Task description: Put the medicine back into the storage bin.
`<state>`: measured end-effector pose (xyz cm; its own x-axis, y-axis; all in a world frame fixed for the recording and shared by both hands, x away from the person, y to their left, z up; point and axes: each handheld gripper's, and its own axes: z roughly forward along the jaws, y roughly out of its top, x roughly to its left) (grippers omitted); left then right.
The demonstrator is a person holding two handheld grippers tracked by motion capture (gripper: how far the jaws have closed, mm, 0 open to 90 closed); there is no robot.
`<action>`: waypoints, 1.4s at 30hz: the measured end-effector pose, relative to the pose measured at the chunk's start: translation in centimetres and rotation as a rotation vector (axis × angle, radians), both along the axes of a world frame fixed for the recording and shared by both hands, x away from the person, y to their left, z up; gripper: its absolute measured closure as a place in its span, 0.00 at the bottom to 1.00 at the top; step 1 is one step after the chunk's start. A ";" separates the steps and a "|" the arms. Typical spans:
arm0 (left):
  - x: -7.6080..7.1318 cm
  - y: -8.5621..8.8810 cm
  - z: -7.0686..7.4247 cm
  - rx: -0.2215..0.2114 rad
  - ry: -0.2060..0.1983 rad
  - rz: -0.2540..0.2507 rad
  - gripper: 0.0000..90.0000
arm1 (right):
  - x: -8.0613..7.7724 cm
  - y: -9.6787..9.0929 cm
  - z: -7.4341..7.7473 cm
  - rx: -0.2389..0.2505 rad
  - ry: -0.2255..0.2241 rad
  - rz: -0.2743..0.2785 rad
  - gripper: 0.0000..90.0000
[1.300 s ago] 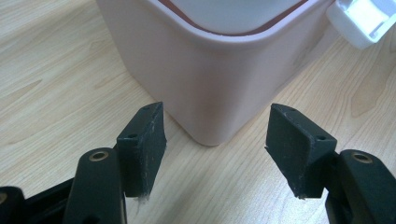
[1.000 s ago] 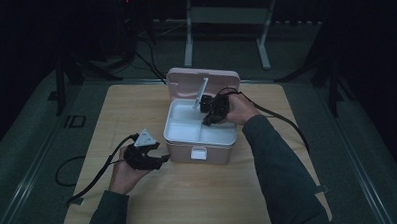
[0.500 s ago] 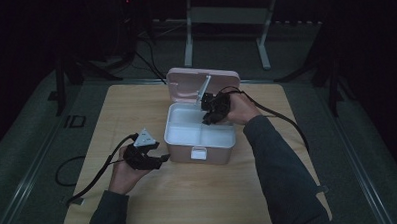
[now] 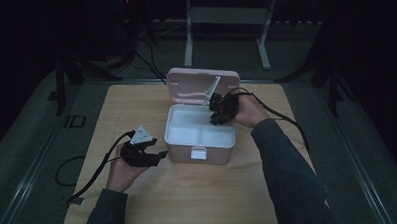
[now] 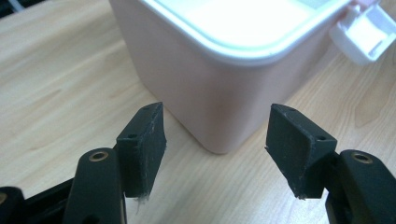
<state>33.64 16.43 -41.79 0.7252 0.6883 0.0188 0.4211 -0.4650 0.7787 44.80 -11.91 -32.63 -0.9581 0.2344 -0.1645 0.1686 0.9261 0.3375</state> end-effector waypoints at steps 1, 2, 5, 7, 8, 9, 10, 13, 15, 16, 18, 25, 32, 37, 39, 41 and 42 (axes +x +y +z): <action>0.0 0.1 0.3 -0.003 -0.006 -0.001 0.41 | -0.1 -0.4 0.1 0.005 -0.005 -0.002 0.86; 0.0 0.1 0.3 -0.003 -0.006 -0.001 0.41 | -0.1 -0.4 0.1 0.005 -0.005 -0.002 0.86; 0.5 0.4 1.2 -0.011 -0.023 0.004 0.41 | -0.5 -2.4 0.6 0.024 -0.014 -0.052 0.86; 0.9 0.6 1.6 -0.005 -0.031 0.010 0.42 | -0.6 -3.3 0.8 0.026 -0.017 -0.072 0.86; 1.2 0.8 1.7 -0.008 -0.032 0.016 0.42 | -0.6 -3.7 0.8 0.023 -0.020 -0.075 0.85; 1.6 1.0 1.9 -0.008 -0.033 0.023 0.42 | -0.6 -4.1 0.9 0.028 -0.015 -0.082 0.85; 1.9 1.2 2.0 -0.010 -0.034 0.031 0.42 | -0.6 -4.6 0.9 0.032 -0.015 -0.087 0.85; 3.0 1.9 2.6 -0.042 -0.030 0.043 0.43 | -0.5 -5.8 1.1 0.038 -0.015 -0.106 0.84; 3.7 2.3 3.1 -0.049 -0.035 0.049 0.44 | -0.4 -6.6 1.1 0.043 -0.018 -0.129 0.84; 4.1 2.5 3.4 -0.049 -0.033 0.053 0.44 | -0.4 -7.1 1.2 0.051 -0.015 -0.141 0.84; 5.0 3.0 4.0 -0.051 -0.037 0.059 0.46 | -0.2 -8.0 1.2 0.070 -0.022 -0.163 0.83; 7.5 3.1 6.8 -0.021 -0.063 0.075 0.48 | 0.4 -10.8 1.6 0.131 -0.038 -0.264 0.83; 10.5 1.7 9.8 -0.005 -0.073 0.063 0.51 | 1.3 -12.3 2.4 0.199 -0.070 -0.352 0.82; 12.5 0.8 10.7 -0.003 -0.061 0.068 0.53 | 1.8 -12.6 2.6 0.231 -0.074 -0.388 0.81; 13.0 0.5 11.0 -0.002 -0.055 0.075 0.53 | 1.8 -12.6 2.6 0.233 -0.077 -0.391 0.80; 13.6 0.3 11.2 -0.009 -0.053 0.079 0.53 | 1.9 -12.5 2.7 0.252 -0.069 -0.392 0.79; 13.8 0.1 11.3 -0.011 -0.051 0.082 0.53 | 1.9 -12.5 2.7 0.259 -0.067 -0.392 0.78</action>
